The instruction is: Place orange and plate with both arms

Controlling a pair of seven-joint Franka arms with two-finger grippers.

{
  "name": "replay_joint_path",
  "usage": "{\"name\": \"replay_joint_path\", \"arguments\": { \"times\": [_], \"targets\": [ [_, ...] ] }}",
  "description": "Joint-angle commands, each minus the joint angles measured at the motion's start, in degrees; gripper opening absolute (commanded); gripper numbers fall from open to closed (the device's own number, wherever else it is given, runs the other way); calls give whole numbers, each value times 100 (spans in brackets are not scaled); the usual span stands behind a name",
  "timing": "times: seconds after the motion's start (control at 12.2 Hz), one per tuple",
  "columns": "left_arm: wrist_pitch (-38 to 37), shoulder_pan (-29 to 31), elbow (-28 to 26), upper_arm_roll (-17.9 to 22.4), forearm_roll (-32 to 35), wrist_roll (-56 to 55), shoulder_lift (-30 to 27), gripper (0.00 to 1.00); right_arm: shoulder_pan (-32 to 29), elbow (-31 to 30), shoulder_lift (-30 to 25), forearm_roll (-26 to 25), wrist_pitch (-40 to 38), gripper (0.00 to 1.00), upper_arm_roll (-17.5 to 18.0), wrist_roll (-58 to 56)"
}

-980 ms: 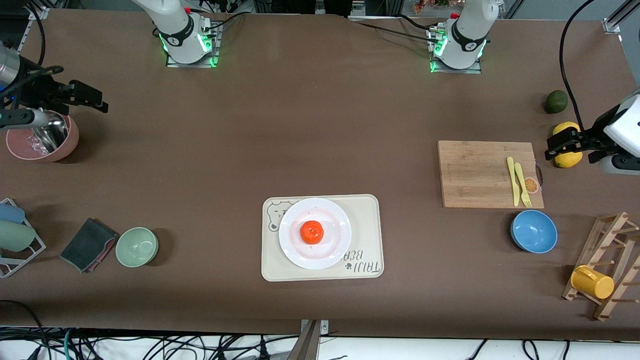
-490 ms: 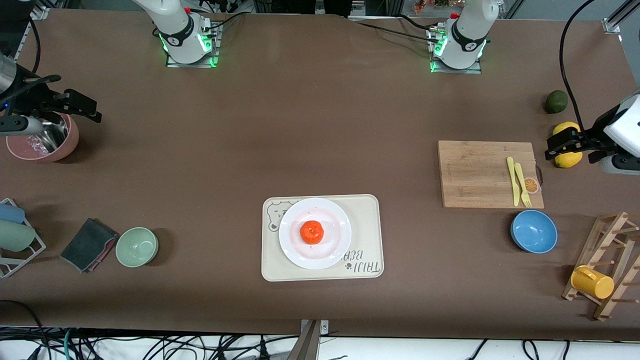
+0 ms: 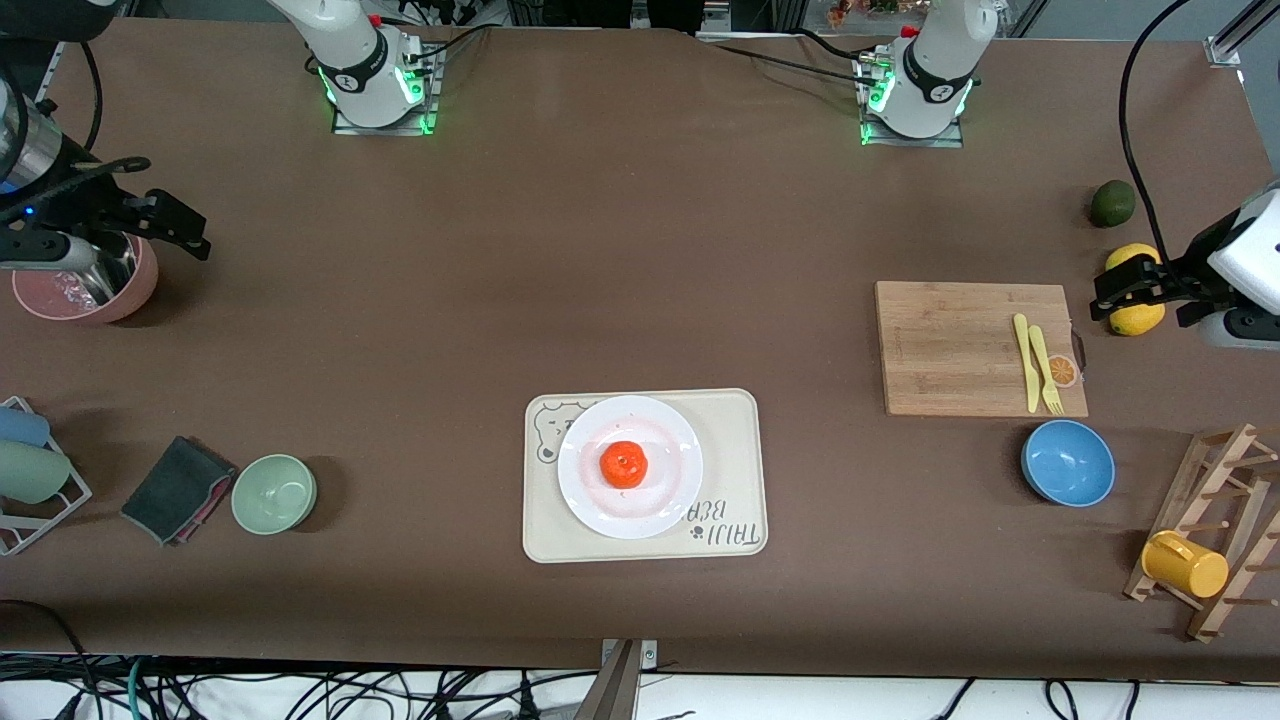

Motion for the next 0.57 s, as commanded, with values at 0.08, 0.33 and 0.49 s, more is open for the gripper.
{"name": "replay_joint_path", "arguments": {
  "times": [0.08, 0.33, 0.49],
  "targets": [
    [2, 19, 65, 1, 5, 130, 11, 100, -165, 279, -89, -3, -431, 100, 33, 15],
    [2, 19, 65, 1, 5, 130, 11, 100, -166, 630, -98, 6, -947, 100, -19, 6],
    [2, 19, 65, 1, -4, 130, 3, 100, -166, 781, -115, 23, -1135, 100, -64, -81]
  ]
}}
